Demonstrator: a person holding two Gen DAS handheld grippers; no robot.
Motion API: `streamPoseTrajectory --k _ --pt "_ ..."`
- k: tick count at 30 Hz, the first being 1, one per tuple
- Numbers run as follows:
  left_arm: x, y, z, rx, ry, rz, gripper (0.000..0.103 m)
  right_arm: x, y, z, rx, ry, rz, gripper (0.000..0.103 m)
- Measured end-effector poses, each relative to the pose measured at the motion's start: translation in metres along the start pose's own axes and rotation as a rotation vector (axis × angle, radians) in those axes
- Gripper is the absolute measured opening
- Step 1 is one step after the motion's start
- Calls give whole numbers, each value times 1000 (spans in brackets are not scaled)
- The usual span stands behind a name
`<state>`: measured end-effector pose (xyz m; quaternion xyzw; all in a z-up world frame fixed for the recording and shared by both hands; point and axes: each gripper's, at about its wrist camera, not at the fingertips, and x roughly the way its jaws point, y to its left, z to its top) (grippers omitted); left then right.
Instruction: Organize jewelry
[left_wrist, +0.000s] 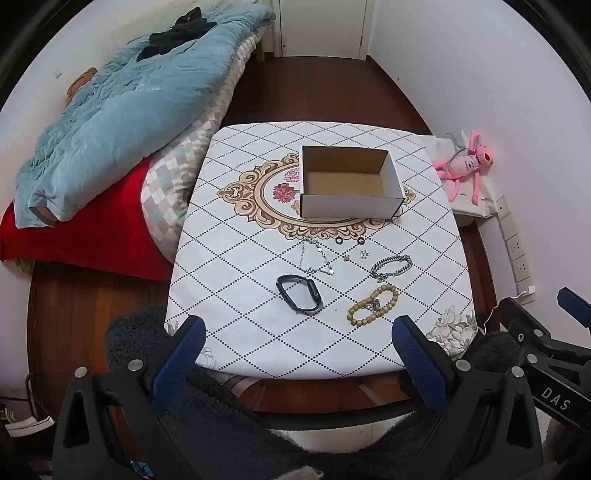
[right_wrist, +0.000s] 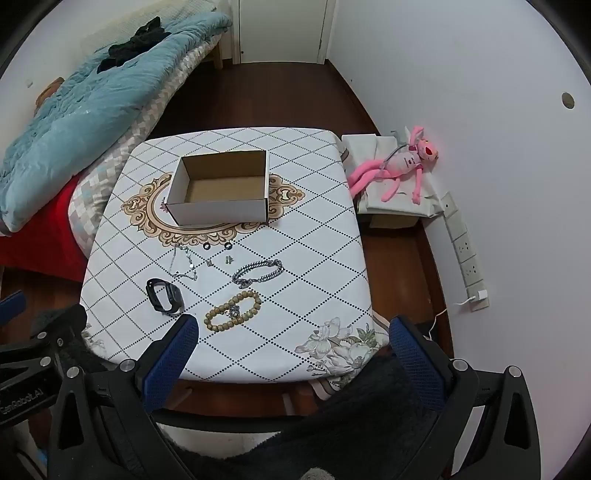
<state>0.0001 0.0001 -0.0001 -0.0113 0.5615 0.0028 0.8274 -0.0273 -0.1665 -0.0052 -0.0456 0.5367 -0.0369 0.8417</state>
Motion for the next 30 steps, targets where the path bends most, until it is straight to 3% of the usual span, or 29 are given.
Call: streamPoseTrajectory --k 30 --pt "-7 -6 2 6 -15 -3 103 -4 -4 0 3 -7 5 103"
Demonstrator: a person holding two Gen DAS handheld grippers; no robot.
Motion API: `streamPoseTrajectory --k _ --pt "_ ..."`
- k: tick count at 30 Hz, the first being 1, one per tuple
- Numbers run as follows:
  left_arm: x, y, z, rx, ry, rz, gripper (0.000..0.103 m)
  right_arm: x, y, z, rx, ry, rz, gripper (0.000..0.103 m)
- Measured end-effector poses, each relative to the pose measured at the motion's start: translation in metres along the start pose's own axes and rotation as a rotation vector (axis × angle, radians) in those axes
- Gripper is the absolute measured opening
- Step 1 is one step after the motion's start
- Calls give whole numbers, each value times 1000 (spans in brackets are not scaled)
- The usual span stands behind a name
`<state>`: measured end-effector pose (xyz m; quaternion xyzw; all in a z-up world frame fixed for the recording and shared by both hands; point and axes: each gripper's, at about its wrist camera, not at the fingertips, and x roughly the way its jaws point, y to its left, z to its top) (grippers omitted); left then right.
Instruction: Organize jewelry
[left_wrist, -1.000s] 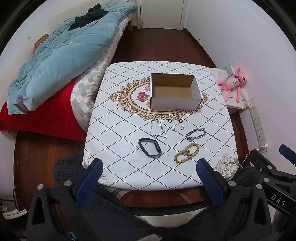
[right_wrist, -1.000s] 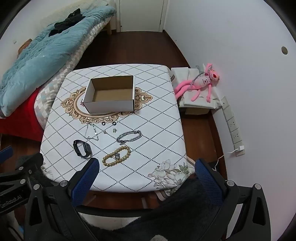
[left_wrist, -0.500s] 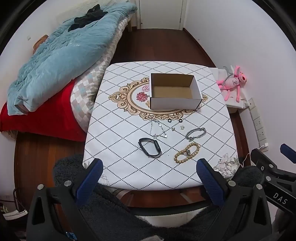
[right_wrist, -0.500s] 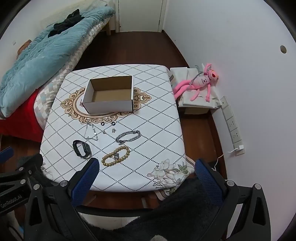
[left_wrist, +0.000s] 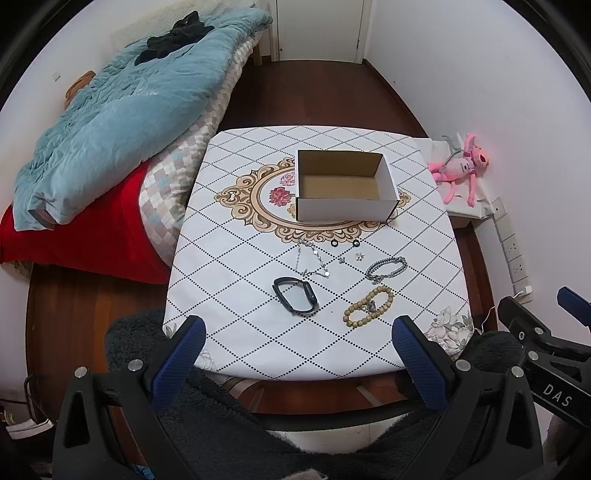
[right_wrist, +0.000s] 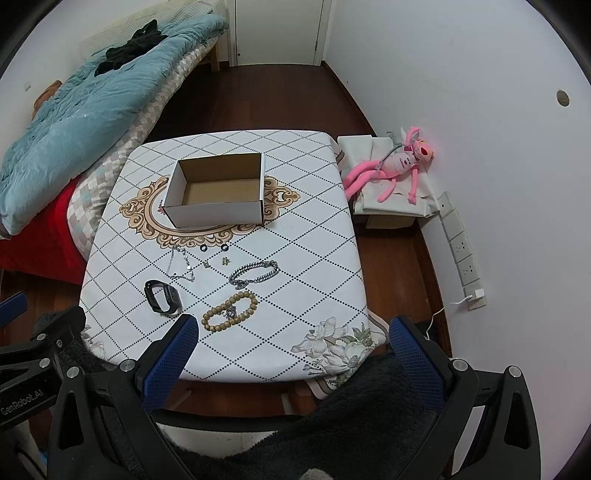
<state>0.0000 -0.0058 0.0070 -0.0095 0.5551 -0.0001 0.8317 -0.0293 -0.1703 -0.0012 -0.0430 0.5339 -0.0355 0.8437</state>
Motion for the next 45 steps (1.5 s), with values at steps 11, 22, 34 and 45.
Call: streamPoseTrajectory --k 11,22,34,45 --pt "-3 -2 0 0 -9 -7 103 -9 -7 3 4 -6 -6 103" --pt "-5 -1 0 -1 -10 -12 103 -11 -12 6 4 -12 -9 103" --pt "-9 0 4 -1 -18 -15 103 -17 -7 6 6 -24 -18 103" --pt "-11 2 4 -1 -26 -18 103 -20 -7 8 5 -34 -20 103"
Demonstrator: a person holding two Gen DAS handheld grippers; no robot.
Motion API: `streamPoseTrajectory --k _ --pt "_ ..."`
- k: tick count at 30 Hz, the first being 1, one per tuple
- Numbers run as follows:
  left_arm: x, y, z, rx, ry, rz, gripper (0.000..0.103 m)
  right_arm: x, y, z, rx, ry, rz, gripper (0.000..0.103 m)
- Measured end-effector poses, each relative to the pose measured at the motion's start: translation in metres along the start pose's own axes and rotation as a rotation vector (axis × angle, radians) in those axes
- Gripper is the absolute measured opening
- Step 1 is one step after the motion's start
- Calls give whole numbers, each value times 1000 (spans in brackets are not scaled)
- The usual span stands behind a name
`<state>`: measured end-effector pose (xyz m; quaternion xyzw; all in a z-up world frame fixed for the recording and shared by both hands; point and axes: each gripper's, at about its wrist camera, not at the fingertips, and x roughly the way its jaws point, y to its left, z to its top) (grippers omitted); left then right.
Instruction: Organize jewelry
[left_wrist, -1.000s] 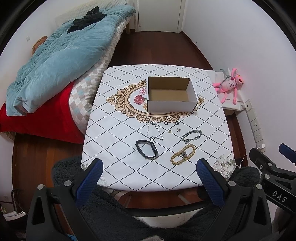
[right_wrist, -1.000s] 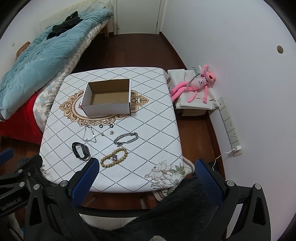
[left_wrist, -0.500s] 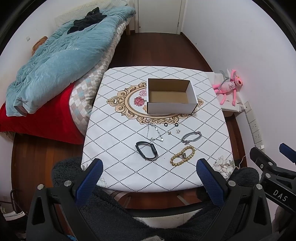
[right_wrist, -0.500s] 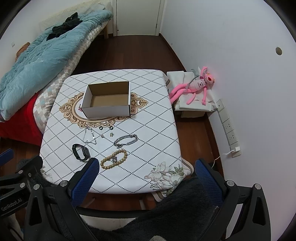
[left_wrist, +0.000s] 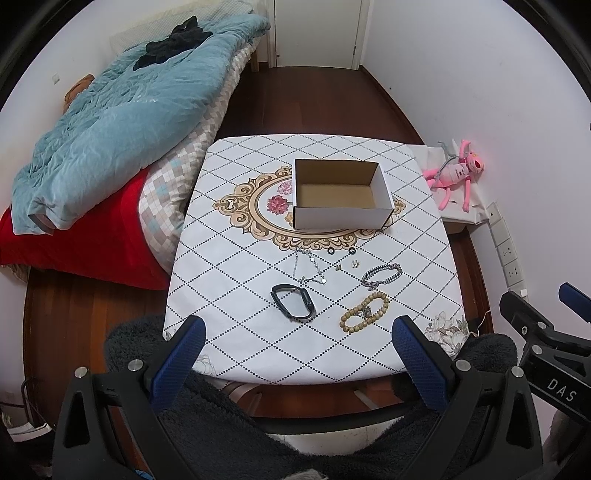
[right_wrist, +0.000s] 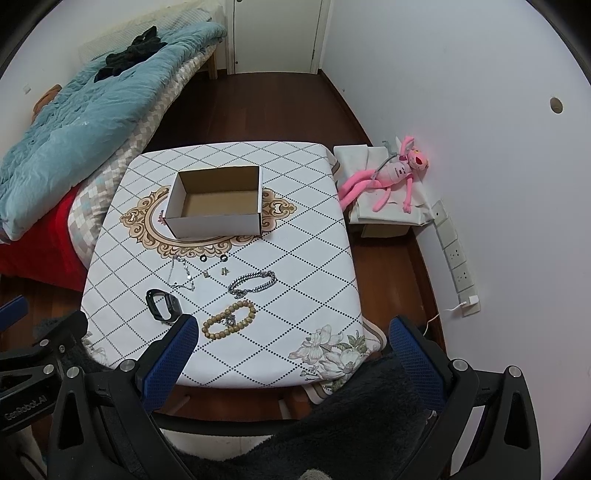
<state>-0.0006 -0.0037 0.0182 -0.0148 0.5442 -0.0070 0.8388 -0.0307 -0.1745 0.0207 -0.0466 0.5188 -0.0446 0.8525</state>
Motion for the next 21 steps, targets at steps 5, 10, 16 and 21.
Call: streamPoseTrajectory --k 5,10,16,21 --pt "0 2 -1 4 -3 -3 103 -1 0 1 -2 -5 -1 103" --pt "-1 2 0 4 -6 0 103 -3 1 0 -4 -7 1 103" --pt "-1 2 -1 5 -8 -1 103 -5 2 0 -8 -12 6 103" --pt "0 3 1 9 -17 0 103 -7 3 2 -3 -26 8 103"
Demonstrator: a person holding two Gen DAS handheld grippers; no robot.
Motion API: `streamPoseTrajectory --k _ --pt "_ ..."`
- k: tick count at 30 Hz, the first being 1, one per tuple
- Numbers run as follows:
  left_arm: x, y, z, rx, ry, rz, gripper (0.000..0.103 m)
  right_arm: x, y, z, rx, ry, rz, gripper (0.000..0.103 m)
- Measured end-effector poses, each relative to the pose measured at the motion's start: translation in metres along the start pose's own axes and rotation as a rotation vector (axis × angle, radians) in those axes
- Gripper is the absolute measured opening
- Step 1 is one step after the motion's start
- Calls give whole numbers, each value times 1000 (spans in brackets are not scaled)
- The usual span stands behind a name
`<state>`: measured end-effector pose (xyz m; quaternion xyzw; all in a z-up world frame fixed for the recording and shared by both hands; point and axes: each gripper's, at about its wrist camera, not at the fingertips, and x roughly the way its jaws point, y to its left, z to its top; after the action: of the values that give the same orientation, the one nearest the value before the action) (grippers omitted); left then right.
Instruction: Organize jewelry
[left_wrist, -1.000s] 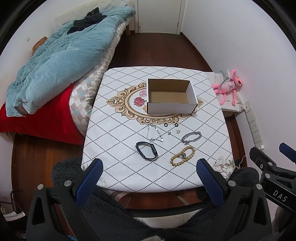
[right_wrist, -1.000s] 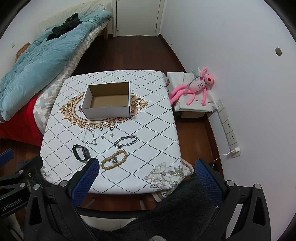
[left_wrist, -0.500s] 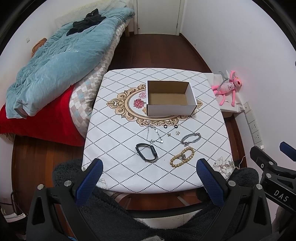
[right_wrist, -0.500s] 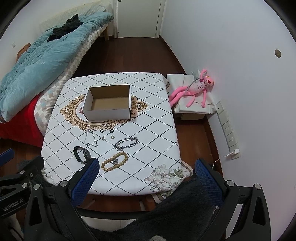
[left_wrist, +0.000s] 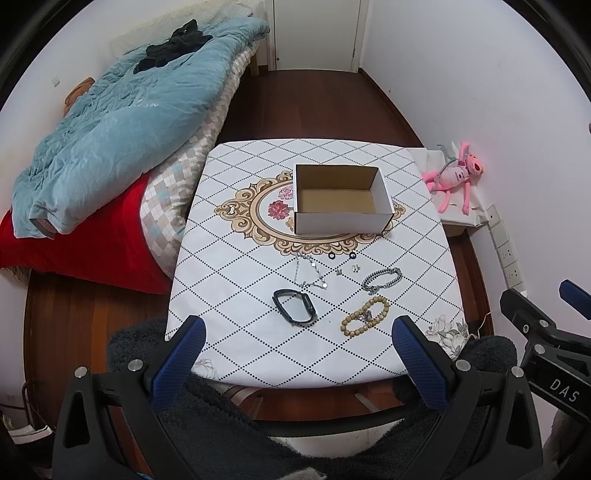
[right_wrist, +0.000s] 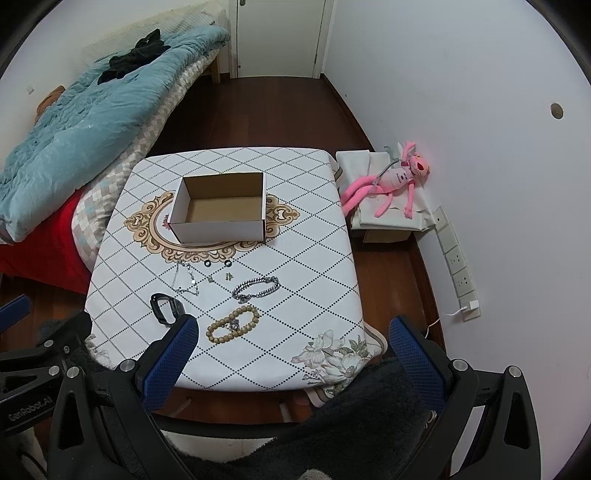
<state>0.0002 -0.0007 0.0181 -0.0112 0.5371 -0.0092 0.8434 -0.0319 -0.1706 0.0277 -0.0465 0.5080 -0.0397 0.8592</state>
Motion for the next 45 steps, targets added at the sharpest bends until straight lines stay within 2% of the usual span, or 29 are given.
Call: streamPoseTrajectory --k 2,5,9,15,18,20,27,31,32,34,37,39,42,44,45 --pt "6 1 3 5 -11 7 103 3 -2 2 13 -5 14 103" --pt "25 3 10 25 -24 58 103 17 -8 7 42 -17 60 103" --pt "69 12 18 32 -6 132 103 55 -9 15 73 24 61 103" --pt "140 20 14 72 86 211 103 144 4 8 64 152 36 101" --pt "161 26 8 67 87 251 102 190 8 -4 82 248 58 93" --pt "178 30 3 66 116 261 102 215 11 -13 89 299 67 89" --pt "215 34 -9 45 194 217 96 269 24 -38 100 399 62 79" --pt "230 34 -13 28 245 149 83 282 30 -45 101 423 71 64" --pt "234 34 -13 23 255 138 79 283 32 -47 100 428 70 63" --pt "240 35 -14 7 275 107 78 282 36 -46 93 432 66 59" --pt "248 35 -14 -5 292 88 75 281 38 -46 94 432 67 56" --pt "254 36 -15 -18 311 70 59 280 38 -46 97 433 67 56" --pt "265 40 -17 -51 349 43 47 278 41 -47 91 430 64 56" --pt "268 40 -20 -59 357 40 44 280 39 -45 88 426 66 56" --pt "269 40 -21 -61 358 39 38 281 37 -45 84 423 66 56"
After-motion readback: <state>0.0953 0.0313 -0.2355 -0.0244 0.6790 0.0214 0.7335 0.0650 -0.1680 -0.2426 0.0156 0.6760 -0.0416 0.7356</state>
